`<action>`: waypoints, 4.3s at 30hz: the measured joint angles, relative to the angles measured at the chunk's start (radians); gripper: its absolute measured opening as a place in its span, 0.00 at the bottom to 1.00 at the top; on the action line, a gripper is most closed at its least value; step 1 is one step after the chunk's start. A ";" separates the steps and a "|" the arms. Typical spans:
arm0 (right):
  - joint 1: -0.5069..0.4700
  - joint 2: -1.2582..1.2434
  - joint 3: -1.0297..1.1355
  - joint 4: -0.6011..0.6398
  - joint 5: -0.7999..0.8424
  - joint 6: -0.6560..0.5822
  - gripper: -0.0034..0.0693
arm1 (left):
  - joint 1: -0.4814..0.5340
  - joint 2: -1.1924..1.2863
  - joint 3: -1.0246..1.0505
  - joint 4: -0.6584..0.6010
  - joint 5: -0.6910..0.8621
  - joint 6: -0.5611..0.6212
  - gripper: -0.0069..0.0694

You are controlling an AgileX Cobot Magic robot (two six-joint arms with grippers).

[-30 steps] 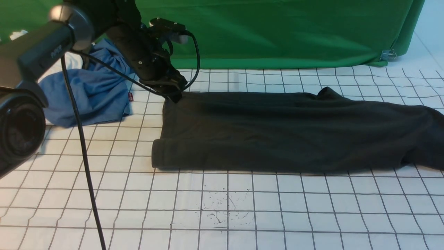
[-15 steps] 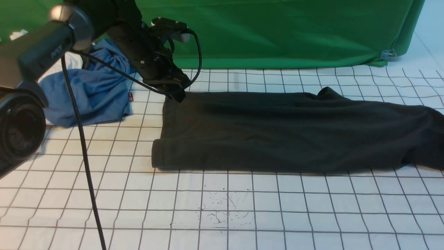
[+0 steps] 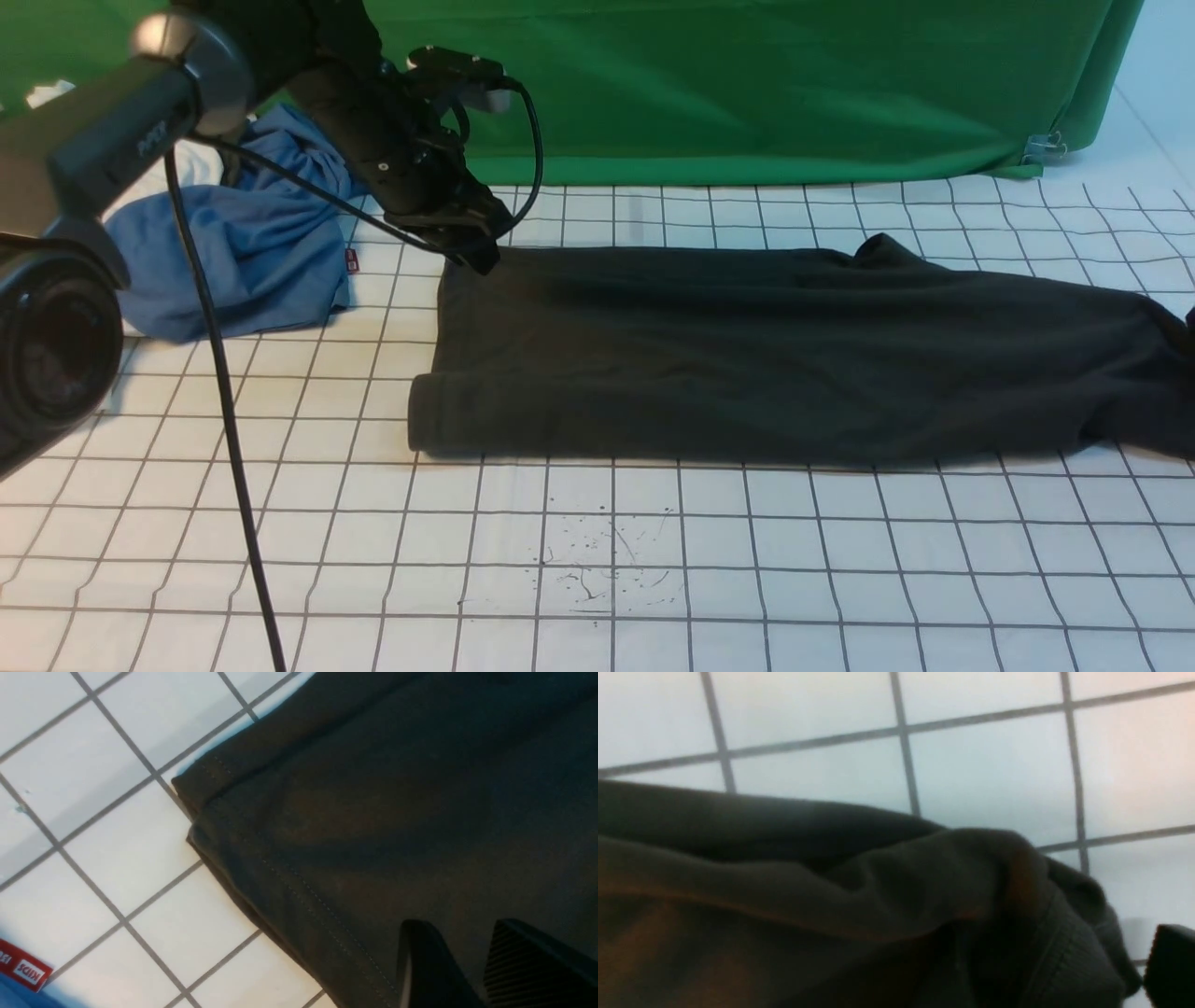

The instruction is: Fold a long-sleeved shirt over a white checkered tablecloth.

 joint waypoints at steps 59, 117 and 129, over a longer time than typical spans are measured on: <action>0.874 -0.035 -0.362 0.191 0.022 0.091 0.16 | 0.075 -0.271 -0.127 0.110 0.061 -0.067 0.29; 0.617 -0.254 -0.100 0.141 0.331 -0.138 0.07 | -0.129 -0.216 0.162 0.040 -0.052 -0.029 0.29; 0.549 -0.226 0.396 0.144 -0.239 -0.097 0.07 | -0.258 -0.117 0.402 0.144 -0.307 -0.070 0.29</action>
